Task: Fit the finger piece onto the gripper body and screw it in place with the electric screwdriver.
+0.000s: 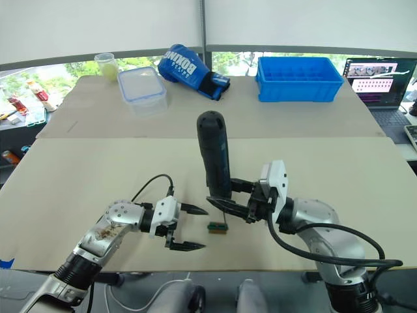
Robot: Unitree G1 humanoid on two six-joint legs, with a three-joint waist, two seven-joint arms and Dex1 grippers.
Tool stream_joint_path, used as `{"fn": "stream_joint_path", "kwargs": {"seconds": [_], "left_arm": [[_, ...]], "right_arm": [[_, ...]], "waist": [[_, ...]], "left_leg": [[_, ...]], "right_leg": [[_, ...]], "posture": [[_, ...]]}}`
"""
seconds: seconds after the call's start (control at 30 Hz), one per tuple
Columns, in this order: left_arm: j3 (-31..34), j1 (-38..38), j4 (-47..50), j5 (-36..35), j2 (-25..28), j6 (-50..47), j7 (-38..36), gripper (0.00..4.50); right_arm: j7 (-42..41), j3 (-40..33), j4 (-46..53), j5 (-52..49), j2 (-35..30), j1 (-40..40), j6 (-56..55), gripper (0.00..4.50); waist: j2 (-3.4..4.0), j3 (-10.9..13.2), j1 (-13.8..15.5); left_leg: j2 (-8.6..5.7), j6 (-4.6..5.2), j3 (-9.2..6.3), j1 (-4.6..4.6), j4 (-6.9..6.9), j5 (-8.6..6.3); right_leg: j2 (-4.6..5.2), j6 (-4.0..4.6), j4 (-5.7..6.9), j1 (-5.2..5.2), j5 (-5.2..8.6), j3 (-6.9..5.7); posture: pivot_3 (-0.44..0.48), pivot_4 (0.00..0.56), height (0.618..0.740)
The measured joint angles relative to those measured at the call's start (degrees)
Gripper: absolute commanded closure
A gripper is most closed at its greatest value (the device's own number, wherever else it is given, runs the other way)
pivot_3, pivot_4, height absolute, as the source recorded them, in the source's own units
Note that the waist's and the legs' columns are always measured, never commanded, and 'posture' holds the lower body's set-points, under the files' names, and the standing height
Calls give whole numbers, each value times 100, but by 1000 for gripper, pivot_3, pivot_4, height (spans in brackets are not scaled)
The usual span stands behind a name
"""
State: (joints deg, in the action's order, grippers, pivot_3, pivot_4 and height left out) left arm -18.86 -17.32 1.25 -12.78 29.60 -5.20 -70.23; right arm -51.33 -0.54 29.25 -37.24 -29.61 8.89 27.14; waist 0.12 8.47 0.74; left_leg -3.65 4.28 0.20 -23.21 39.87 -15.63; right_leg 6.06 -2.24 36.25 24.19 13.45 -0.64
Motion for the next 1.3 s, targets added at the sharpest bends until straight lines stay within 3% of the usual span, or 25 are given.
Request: {"fn": "stream_joint_path", "kwargs": {"seconds": [1.3], "left_arm": [[-9, -46, -74, 133, -101, 123, -4, 0]], "right_arm": [[-54, 62, 0, 34, -3, -62, -61, 2581]], "waist": [[0, 0, -1]], "left_leg": [[0, 0, 0, 0, 1, 0]], "right_leg": [[0, 0, 2, 0, 0, 0]], "posture": [[0, 150, 740]]}}
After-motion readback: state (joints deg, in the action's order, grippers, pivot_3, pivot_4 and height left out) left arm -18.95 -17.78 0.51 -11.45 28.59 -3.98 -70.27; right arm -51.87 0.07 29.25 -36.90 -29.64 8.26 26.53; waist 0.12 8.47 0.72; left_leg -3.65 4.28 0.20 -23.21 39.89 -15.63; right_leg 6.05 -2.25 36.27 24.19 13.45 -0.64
